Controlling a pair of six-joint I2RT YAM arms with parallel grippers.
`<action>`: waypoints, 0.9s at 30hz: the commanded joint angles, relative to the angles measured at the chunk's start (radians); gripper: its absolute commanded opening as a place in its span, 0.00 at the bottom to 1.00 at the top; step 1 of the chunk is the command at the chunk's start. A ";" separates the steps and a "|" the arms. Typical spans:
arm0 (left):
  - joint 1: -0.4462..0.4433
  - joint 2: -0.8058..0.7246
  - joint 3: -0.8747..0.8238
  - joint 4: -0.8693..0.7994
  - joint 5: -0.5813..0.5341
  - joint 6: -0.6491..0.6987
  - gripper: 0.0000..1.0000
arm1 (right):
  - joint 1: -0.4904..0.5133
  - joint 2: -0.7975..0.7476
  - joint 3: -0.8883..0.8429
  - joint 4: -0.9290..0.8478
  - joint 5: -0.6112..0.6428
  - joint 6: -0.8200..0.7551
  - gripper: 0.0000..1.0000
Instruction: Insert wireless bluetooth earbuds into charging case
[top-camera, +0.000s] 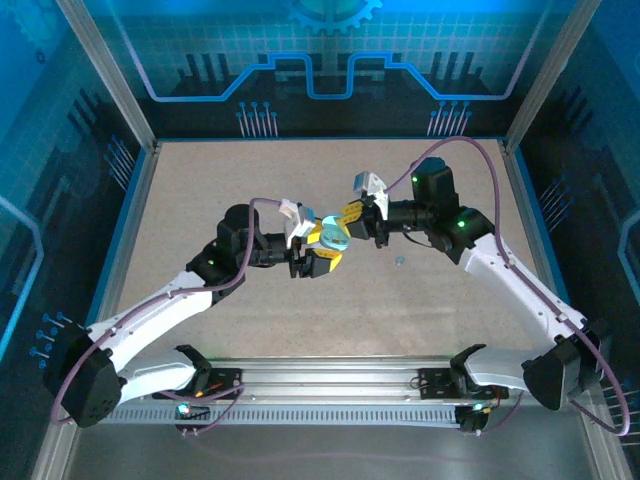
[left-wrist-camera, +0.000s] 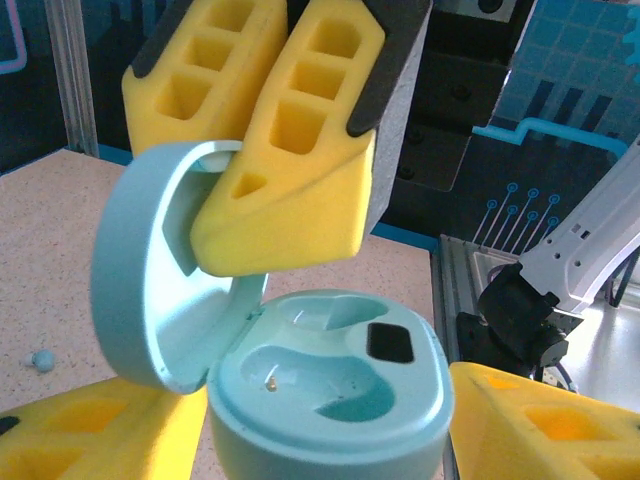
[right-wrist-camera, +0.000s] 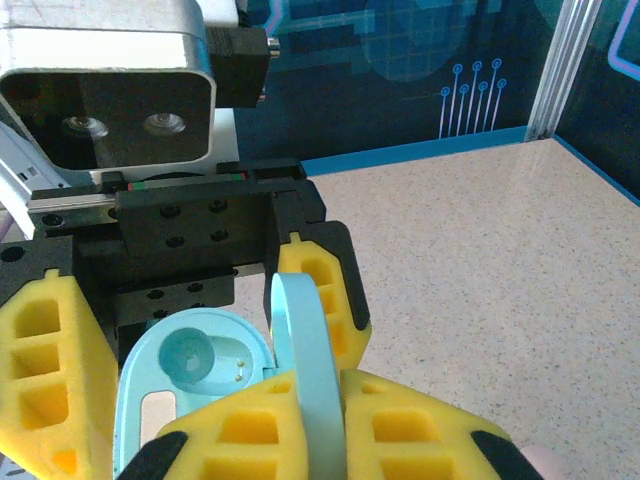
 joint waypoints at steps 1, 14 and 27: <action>-0.006 0.005 0.018 0.031 0.017 -0.017 0.65 | 0.015 -0.022 -0.002 0.018 0.012 -0.014 0.12; -0.006 0.000 0.017 0.038 0.018 -0.019 0.66 | 0.024 -0.025 -0.011 0.018 0.049 -0.029 0.12; -0.006 -0.003 0.016 0.026 0.000 -0.012 0.46 | 0.026 -0.033 -0.017 0.015 0.039 -0.037 0.14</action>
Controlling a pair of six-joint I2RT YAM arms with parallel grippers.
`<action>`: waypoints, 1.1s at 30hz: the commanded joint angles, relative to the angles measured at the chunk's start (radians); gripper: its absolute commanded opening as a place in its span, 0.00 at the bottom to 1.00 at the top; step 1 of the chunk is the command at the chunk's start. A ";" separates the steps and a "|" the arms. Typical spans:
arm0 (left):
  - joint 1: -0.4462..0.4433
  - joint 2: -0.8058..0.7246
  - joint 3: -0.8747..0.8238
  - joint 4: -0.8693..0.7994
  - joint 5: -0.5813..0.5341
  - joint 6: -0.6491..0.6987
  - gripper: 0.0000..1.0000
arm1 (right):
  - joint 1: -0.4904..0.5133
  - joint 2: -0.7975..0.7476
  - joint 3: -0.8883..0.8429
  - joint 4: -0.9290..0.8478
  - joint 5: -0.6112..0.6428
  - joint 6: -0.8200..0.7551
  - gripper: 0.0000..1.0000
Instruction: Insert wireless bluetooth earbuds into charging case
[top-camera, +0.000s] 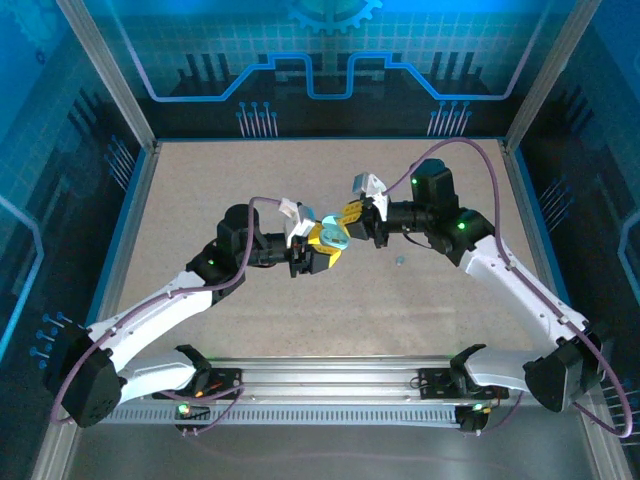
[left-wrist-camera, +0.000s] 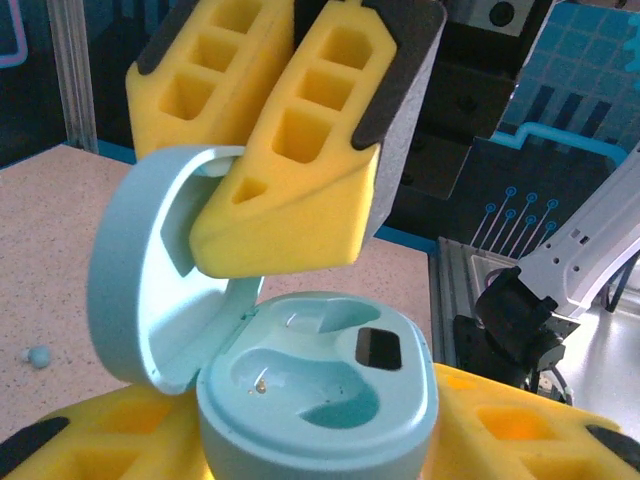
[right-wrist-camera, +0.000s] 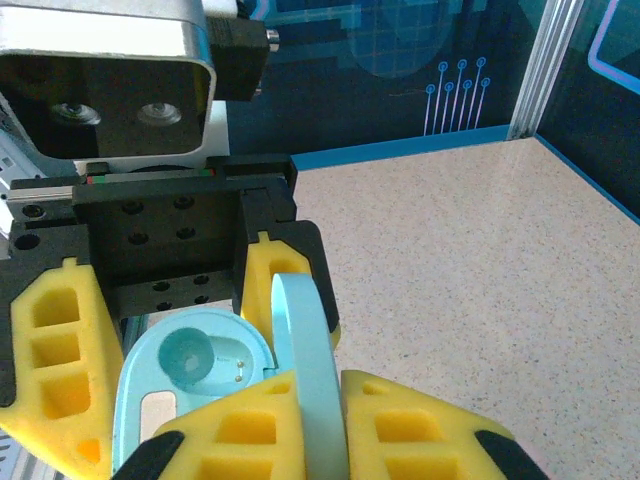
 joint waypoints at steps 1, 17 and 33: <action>-0.007 -0.003 0.016 0.026 -0.001 0.008 0.44 | 0.014 -0.024 -0.012 0.014 -0.005 -0.019 0.14; -0.007 -0.003 -0.038 0.118 -0.048 -0.010 0.37 | -0.104 -0.081 0.052 0.064 -0.033 0.324 0.61; -0.006 -0.016 -0.096 0.229 -0.103 -0.053 0.36 | -0.348 0.069 0.029 -0.189 0.283 0.608 0.56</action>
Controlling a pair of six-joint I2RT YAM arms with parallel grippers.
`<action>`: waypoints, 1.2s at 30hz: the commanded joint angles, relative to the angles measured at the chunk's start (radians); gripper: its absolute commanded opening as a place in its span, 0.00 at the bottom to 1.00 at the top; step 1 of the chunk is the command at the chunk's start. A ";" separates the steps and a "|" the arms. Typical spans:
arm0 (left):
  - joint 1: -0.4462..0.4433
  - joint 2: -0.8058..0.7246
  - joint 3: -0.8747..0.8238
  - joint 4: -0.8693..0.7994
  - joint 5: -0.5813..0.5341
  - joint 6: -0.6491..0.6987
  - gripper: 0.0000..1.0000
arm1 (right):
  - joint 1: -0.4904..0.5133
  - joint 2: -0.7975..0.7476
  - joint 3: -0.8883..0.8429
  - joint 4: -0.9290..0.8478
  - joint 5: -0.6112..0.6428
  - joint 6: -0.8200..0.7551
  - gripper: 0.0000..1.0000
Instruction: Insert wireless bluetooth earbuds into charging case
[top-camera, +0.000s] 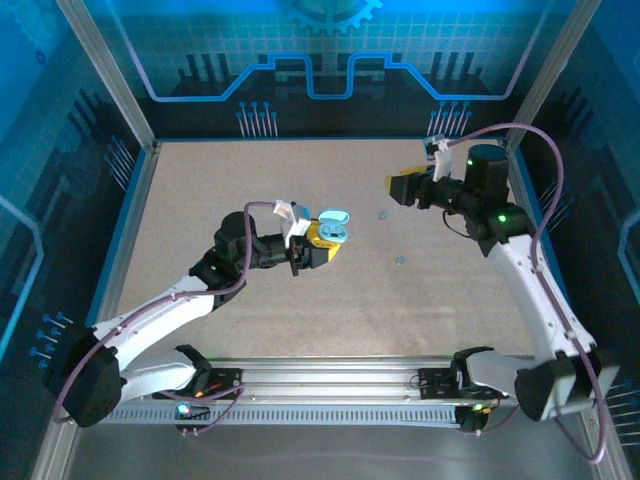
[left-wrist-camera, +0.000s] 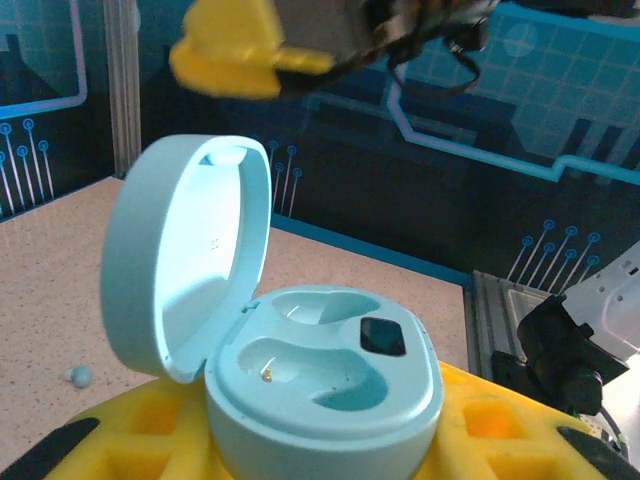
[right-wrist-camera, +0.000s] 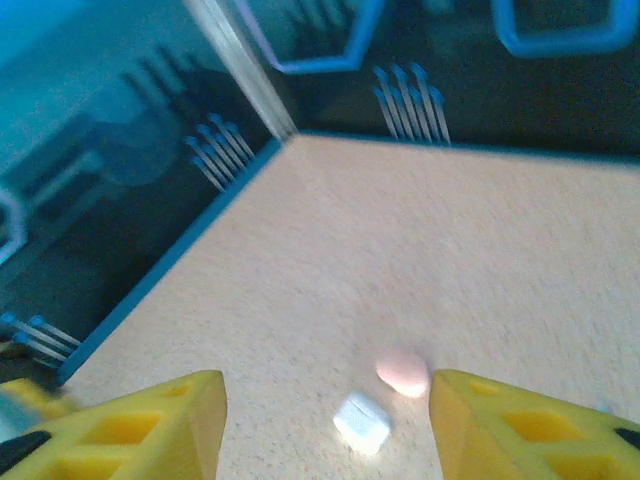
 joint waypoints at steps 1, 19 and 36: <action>-0.007 -0.019 -0.016 0.049 -0.019 -0.008 0.36 | -0.019 0.121 0.011 -0.184 0.120 0.065 0.55; -0.010 -0.058 -0.016 0.026 -0.040 0.000 0.37 | -0.018 0.614 0.086 -0.421 0.308 0.051 0.49; -0.010 -0.039 -0.008 0.026 -0.032 -0.001 0.37 | 0.026 0.677 0.037 -0.441 0.373 0.110 0.47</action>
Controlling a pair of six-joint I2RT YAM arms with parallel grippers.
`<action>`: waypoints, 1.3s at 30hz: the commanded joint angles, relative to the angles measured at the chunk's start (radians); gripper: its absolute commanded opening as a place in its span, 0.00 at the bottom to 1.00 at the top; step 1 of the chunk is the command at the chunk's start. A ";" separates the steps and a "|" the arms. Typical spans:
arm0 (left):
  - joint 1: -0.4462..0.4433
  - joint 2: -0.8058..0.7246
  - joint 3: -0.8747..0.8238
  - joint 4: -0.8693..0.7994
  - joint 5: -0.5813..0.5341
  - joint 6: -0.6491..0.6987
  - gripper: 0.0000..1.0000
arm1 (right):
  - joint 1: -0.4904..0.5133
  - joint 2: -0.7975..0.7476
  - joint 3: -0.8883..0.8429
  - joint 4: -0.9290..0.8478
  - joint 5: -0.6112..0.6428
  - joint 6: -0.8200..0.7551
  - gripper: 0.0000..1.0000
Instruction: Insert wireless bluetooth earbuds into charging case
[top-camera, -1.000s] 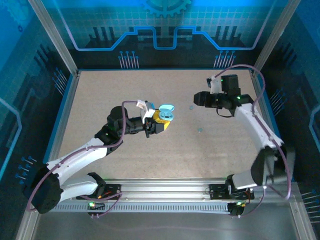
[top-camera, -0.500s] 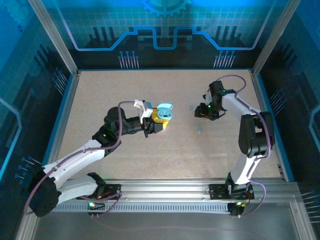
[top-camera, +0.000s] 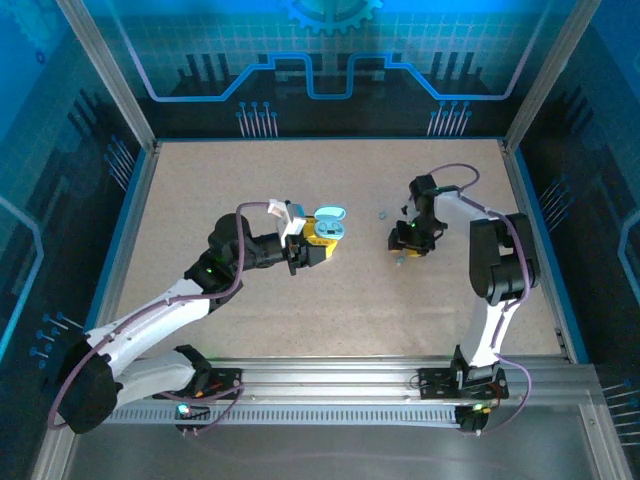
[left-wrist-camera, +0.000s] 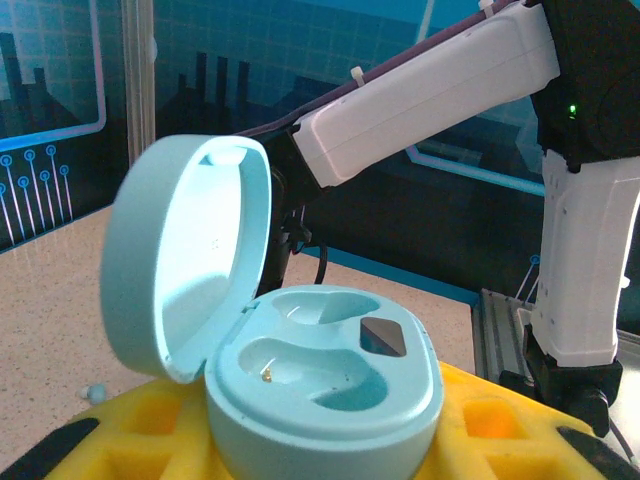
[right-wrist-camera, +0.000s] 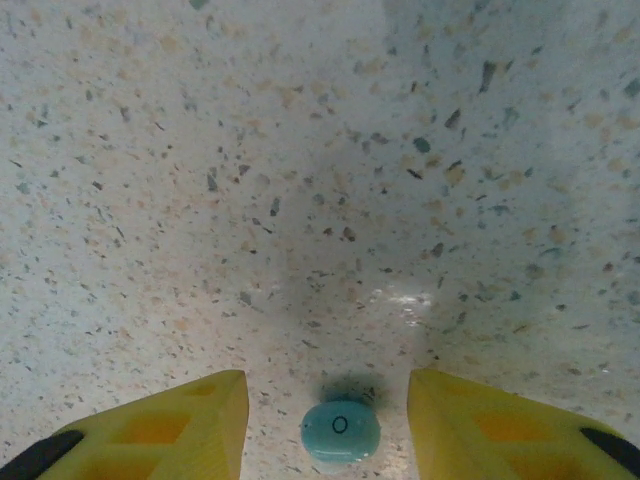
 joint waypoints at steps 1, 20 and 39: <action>-0.008 0.001 -0.004 0.018 -0.003 0.008 0.37 | 0.022 0.000 -0.026 -0.024 0.025 0.035 0.47; -0.009 -0.007 -0.003 0.007 -0.006 0.004 0.37 | 0.098 -0.029 -0.028 -0.015 -0.016 0.019 0.34; -0.008 -0.016 -0.009 0.006 -0.009 0.003 0.37 | 0.218 -0.001 0.074 -0.063 -0.077 -0.009 0.37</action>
